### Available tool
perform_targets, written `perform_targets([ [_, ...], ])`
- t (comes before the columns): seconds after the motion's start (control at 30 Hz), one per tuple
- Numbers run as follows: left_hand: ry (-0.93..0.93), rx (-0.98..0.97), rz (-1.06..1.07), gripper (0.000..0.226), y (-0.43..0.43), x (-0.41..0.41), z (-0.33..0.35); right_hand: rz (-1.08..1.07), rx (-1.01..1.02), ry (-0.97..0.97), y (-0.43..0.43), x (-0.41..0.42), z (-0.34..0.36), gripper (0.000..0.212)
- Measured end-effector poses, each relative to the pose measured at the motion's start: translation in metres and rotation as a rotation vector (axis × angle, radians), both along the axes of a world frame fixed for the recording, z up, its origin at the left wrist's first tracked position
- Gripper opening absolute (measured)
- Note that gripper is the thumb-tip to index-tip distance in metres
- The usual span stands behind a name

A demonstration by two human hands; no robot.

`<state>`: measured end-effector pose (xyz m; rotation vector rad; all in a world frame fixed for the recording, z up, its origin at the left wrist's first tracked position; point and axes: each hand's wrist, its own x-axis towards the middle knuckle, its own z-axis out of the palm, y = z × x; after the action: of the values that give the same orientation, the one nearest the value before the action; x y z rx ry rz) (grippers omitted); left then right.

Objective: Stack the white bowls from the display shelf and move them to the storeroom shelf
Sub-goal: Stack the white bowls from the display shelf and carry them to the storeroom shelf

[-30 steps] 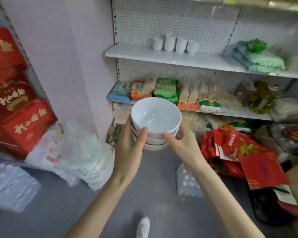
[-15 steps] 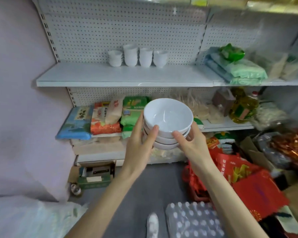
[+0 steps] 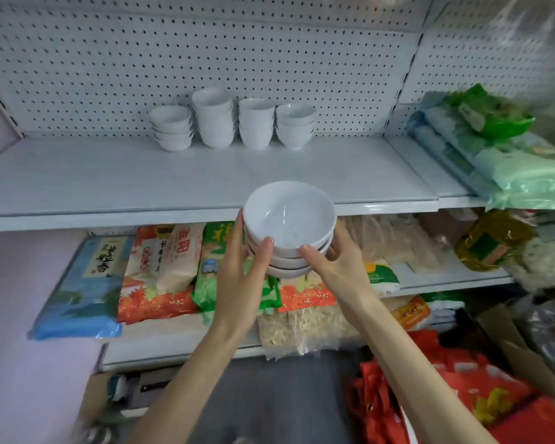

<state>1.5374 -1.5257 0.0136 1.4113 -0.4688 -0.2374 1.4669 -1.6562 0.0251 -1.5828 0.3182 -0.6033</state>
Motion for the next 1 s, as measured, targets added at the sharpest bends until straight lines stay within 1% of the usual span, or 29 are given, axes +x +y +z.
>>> perform_targets([
  [0.07, 0.011, 0.016, 0.006, 0.078, -0.021, 0.029, -0.005, -0.006, -0.004, 0.014, -0.023, 0.030, -0.004, 0.064],
  [0.17, 0.020, 0.006, -0.040, 0.075, -0.057, 0.074, -0.011, -0.031, -0.016, 0.007, -0.059, 0.072, -0.010, 0.056],
  [0.23, 0.016, 0.010, -0.086, 0.073, -0.079, 0.101, -0.012, -0.076, -0.033, -0.001, -0.079, 0.096, -0.010, 0.057],
  [0.4, 0.003, 0.032, -0.150, 0.084, -0.130, 0.165, -0.016, -0.125, -0.048, 0.016, -0.125, 0.148, -0.010, 0.065],
  [0.47, 0.008, 0.045, -0.155, 0.086, -0.148, 0.181, -0.018, -0.141, -0.051, 0.027, -0.140, 0.162, -0.012, 0.062],
  [0.53, 0.011, 0.053, -0.164, 0.083, -0.161, 0.191, -0.021, -0.137, -0.044, 0.035, -0.155, 0.173, -0.016, 0.059],
  [0.7, 0.020, 0.097, -0.186, 0.081, -0.189, 0.216, -0.031, -0.132, -0.036, 0.064, -0.186, 0.192, -0.029, 0.064],
  [1.0, 0.047, 0.145, -0.173, 0.076, -0.233, 0.230, -0.042, -0.119, -0.035, 0.110, -0.236, 0.208, -0.043, 0.065],
])
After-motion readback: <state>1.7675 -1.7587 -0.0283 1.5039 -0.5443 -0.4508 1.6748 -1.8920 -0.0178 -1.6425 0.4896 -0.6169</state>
